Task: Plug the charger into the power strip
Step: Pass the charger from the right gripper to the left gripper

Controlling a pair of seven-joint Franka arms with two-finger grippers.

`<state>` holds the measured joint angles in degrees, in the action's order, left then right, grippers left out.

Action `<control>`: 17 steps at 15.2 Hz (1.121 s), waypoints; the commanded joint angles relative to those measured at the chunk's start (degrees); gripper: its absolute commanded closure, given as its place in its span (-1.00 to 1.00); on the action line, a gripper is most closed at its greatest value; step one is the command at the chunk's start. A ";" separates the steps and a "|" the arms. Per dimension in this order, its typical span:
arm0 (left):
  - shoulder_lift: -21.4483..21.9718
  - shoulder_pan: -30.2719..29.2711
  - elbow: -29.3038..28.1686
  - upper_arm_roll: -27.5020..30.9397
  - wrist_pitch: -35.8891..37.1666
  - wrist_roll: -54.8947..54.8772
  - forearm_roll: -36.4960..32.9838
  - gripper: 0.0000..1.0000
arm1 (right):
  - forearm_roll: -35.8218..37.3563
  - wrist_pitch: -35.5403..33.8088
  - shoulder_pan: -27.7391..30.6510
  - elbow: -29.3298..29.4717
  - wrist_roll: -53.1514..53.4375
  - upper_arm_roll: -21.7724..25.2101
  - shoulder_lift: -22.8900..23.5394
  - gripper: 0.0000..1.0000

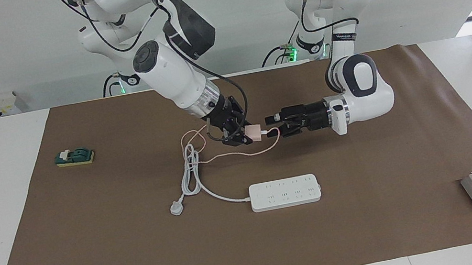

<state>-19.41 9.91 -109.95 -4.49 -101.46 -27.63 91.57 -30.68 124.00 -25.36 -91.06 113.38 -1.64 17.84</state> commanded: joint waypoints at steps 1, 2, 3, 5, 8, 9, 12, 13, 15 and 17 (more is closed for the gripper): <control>-3.52 0.46 5.00 0.36 0.65 -0.05 1.16 -1.00 | -0.96 0.89 -0.40 -1.31 1.49 0.15 -1.05 1.00; -3.96 0.64 5.71 0.27 0.39 -0.05 1.16 -1.00 | -0.96 0.89 -0.48 -1.40 1.58 0.15 -1.05 1.00; -3.88 0.99 5.72 0.27 0.47 -0.05 1.24 -1.00 | -0.87 0.89 -0.57 -1.48 1.67 0.15 -1.14 1.00; -3.97 1.43 5.54 0.27 0.65 -0.05 1.24 -1.00 | -0.87 0.89 -0.84 -1.48 1.67 0.15 -1.14 1.00; -3.97 1.52 5.63 0.27 0.56 -0.05 1.24 -1.00 | -0.87 0.89 -0.84 -1.48 1.67 0.15 -1.14 1.00; -3.97 1.78 5.45 0.27 0.91 -0.05 1.16 -1.00 | -0.87 0.89 -0.84 -1.57 1.67 0.15 -1.14 1.00; -3.79 2.31 4.93 0.27 2.06 -0.05 1.07 -0.97 | -0.78 0.72 -0.75 -1.48 1.67 0.15 -1.14 1.00; -3.79 2.49 5.01 0.27 2.06 -0.05 1.07 -0.84 | -0.78 0.72 -0.84 -1.57 1.76 0.15 -1.14 1.00; -3.79 2.40 5.01 0.36 2.23 0.12 0.89 -0.74 | -0.70 0.45 -0.75 -1.66 1.76 0.24 -1.14 1.00; -3.70 1.87 4.93 0.36 3.10 0.12 0.54 -0.61 | -0.35 0.54 -0.84 -1.92 1.76 0.24 -1.23 1.00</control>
<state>-22.66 11.61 -105.37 -4.87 -100.26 -27.57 91.67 -30.68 124.00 -25.94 -91.50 114.19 -1.55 17.84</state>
